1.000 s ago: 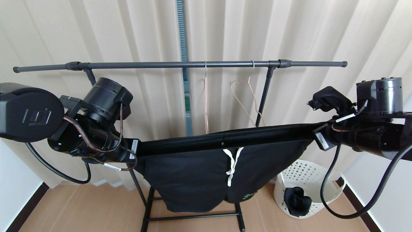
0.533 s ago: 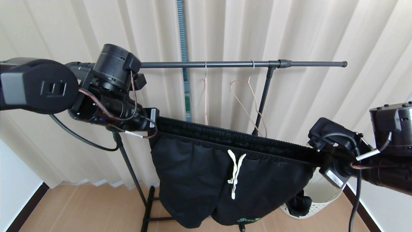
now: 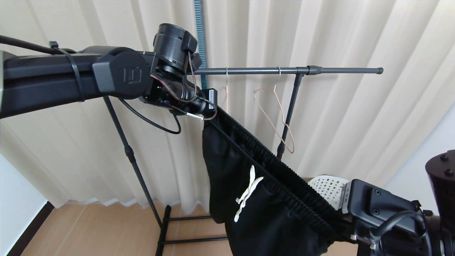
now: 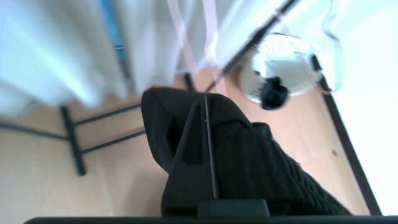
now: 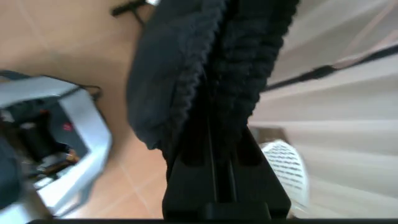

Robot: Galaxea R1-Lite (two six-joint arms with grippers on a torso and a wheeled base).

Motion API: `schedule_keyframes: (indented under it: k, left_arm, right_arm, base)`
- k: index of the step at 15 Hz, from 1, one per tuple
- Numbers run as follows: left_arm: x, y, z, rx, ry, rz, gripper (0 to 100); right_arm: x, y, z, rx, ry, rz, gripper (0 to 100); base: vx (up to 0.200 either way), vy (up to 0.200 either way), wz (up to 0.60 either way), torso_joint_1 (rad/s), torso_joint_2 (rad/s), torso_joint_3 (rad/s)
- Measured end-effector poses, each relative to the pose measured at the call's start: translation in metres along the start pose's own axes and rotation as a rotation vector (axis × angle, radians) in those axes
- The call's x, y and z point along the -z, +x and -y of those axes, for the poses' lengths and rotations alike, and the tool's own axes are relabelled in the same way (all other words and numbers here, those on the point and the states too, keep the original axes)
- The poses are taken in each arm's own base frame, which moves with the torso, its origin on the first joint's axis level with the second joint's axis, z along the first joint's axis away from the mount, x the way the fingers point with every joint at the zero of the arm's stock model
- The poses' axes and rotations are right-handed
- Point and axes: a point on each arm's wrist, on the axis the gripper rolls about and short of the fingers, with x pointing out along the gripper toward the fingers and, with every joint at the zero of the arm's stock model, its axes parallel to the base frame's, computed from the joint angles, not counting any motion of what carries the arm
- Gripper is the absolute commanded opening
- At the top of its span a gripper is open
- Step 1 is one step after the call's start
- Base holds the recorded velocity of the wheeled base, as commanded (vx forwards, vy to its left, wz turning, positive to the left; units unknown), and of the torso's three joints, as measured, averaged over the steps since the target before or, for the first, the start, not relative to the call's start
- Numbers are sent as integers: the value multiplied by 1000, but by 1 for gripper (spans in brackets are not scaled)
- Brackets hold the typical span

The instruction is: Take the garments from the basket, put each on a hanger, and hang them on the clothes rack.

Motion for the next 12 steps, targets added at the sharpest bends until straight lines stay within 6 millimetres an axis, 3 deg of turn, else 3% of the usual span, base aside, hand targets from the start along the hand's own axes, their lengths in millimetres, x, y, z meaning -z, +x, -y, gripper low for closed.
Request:
schedule_keyframes:
  k: [4, 7, 9, 12]
  left_arm:
    - [6, 16, 7, 34, 11, -28, 0]
    - [7, 19, 7, 35, 12, -32, 0]
    - [7, 17, 7, 35, 15, -33, 0]
    - [5, 4, 2, 6, 74, -56, 0]
  right_arm:
    - [-35, 24, -44, -63, 248, 94, 0]
    - [-53, 38, -62, -99, 330, 104, 0]
    - [-50, 41, -64, -80, 304, 56, 0]
    - [-36, 47, -34, 68, 230, -72, 0]
  base:
    - [0, 0, 0, 0, 0, 0]
    - [0, 0, 0, 0, 0, 0]
    - [0, 0, 0, 0, 0, 0]
    - [0, 0, 0, 0, 0, 0]
